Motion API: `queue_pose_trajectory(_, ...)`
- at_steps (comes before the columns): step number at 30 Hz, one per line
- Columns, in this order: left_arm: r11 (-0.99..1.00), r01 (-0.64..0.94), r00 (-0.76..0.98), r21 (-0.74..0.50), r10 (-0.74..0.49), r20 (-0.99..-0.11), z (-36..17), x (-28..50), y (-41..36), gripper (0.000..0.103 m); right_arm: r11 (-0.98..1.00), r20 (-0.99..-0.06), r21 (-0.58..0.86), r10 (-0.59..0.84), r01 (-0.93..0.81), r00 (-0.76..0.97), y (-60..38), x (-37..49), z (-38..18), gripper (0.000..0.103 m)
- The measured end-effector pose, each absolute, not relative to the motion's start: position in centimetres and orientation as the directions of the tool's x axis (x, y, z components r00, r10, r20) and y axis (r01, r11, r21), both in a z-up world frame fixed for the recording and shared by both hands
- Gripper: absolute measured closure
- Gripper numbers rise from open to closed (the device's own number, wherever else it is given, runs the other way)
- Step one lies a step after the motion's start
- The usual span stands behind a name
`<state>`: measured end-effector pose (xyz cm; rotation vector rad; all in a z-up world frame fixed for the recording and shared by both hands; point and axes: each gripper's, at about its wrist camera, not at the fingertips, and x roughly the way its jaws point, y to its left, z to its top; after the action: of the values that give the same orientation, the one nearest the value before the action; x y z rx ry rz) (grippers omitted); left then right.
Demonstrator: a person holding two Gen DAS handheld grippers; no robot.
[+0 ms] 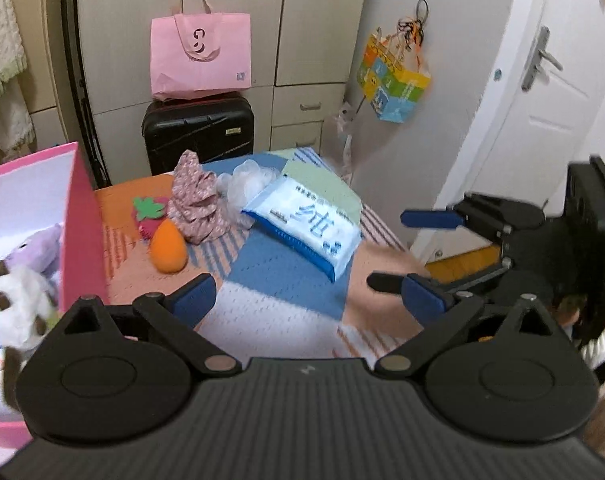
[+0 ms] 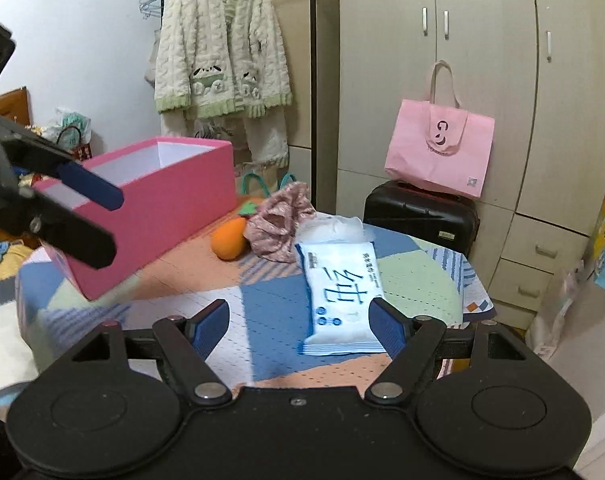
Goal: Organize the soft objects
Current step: 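Move the left gripper to the white-and-blue wipes pack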
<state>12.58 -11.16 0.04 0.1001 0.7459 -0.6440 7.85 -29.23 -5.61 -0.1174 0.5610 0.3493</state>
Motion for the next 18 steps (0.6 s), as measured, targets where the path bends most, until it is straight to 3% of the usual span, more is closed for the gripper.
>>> queue_pose_trajectory(13,0.798,0.530,0.538,-0.287,-0.578,-0.614,-6.1,18.2,-14.5,0.003,0.915,-0.557,-0.132,0.250,-0.382,0.792,-29.5,12.2,-9.3,0.022)
queue_pose_trajectory(18,0.794,0.512,0.540,-0.327,-0.593,-0.597,-7.4,19.2,-15.1,0.004,0.920,-0.548,-0.098,0.268,-0.379,0.792,-30.1,13.8,-9.5,0.022)
